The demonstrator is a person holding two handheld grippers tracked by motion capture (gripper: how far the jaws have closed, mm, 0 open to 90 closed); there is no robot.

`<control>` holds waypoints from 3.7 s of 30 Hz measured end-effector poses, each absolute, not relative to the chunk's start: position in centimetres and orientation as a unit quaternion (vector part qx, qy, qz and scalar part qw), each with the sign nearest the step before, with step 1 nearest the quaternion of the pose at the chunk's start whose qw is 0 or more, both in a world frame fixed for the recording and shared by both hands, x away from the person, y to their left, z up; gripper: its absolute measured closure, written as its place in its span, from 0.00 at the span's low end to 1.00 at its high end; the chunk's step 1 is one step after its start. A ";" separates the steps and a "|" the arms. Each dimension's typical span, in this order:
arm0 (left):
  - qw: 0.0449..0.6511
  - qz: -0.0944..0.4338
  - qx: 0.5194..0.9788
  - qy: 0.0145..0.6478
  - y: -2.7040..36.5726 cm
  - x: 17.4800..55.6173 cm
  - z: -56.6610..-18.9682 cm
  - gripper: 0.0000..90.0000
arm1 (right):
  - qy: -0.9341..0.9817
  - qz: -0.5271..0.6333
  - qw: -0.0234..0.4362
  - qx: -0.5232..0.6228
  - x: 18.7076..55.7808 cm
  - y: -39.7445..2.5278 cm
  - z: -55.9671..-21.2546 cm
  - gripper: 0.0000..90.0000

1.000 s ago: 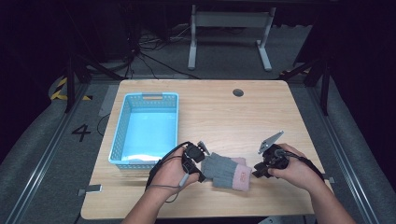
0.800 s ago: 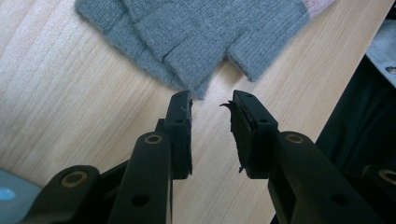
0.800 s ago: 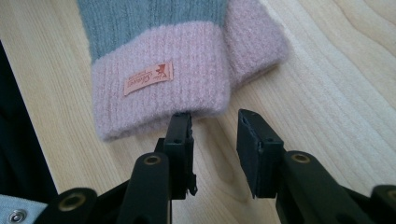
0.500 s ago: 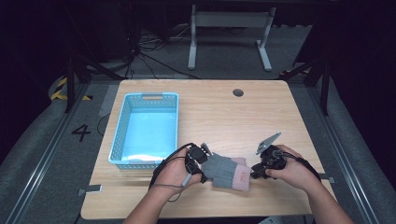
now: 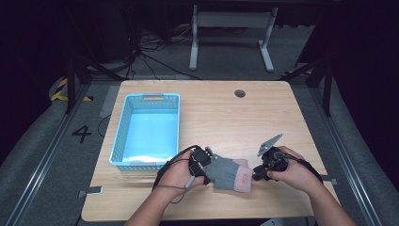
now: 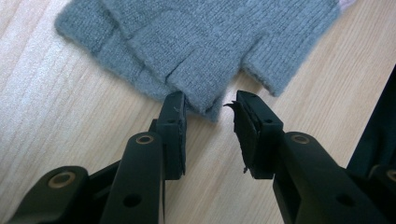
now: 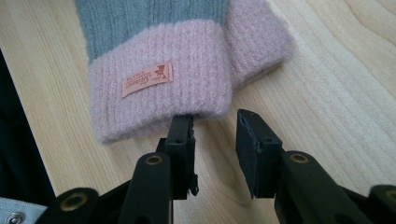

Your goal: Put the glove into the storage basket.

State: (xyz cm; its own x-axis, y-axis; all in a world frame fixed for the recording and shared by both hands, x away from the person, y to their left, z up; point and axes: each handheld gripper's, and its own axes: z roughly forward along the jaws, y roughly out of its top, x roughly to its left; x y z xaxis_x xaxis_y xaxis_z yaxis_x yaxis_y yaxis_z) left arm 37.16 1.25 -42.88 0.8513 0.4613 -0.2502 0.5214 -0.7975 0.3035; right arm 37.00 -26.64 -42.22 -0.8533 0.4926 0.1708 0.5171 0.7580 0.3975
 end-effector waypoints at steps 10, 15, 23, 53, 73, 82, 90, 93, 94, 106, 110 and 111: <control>0.199 -0.077 0.946 0.245 0.9 36.6 -42.0 0.74 | -0.937 -0.218 0.030 -0.272 37.0 -26.4 -42.3 0.77; 0.185 -0.071 0.942 0.270 0.9 37.1 -42.8 0.84 | -0.937 -0.220 0.027 -0.269 36.9 -26.4 -42.3 0.78; 0.171 -0.048 0.945 0.275 0.6 36.7 -42.4 0.99 | -0.939 -0.222 0.008 -0.263 36.8 -26.1 -41.9 0.87; 0.197 -0.025 0.945 0.262 1.2 34.0 -38.6 0.99 | -0.912 -0.278 -0.025 -0.300 37.7 -26.2 -38.3 0.97; 0.176 -0.053 0.945 0.271 0.9 35.6 -41.1 0.99 | -0.909 -0.261 -0.013 -0.324 39.3 -25.8 -41.0 0.97; 0.162 -0.067 0.944 0.281 0.8 36.3 -42.6 0.99 | -0.908 -0.254 -0.007 -0.333 39.6 -25.8 -42.0 0.97; 0.149 -0.073 0.947 0.276 0.5 36.4 -42.8 0.99 | -0.906 -0.257 -0.012 -0.336 39.6 -25.8 -42.4 0.97; 0.148 -0.072 0.947 0.275 0.5 36.4 -42.9 0.99 | -0.906 -0.258 -0.013 -0.335 39.6 -25.8 -42.5 0.97; 0.147 -0.069 0.947 0.276 0.4 36.4 -42.8 0.99 | -0.906 -0.258 -0.014 -0.335 39.6 -25.8 -42.6 0.96; 0.164 -0.034 0.942 0.290 1.2 36.9 -41.8 0.93 | -0.909 -0.251 -0.017 -0.332 38.7 -25.9 -42.2 0.88; 0.173 -0.043 0.942 0.285 1.6 36.7 -40.6 0.79 | -0.913 -0.247 -0.025 -0.324 38.1 -26.6 -41.2 0.85; 0.177 -0.042 0.943 0.280 1.6 36.6 -40.2 0.79 | -0.913 -0.247 -0.025 -0.324 38.1 -26.6 -41.2 0.85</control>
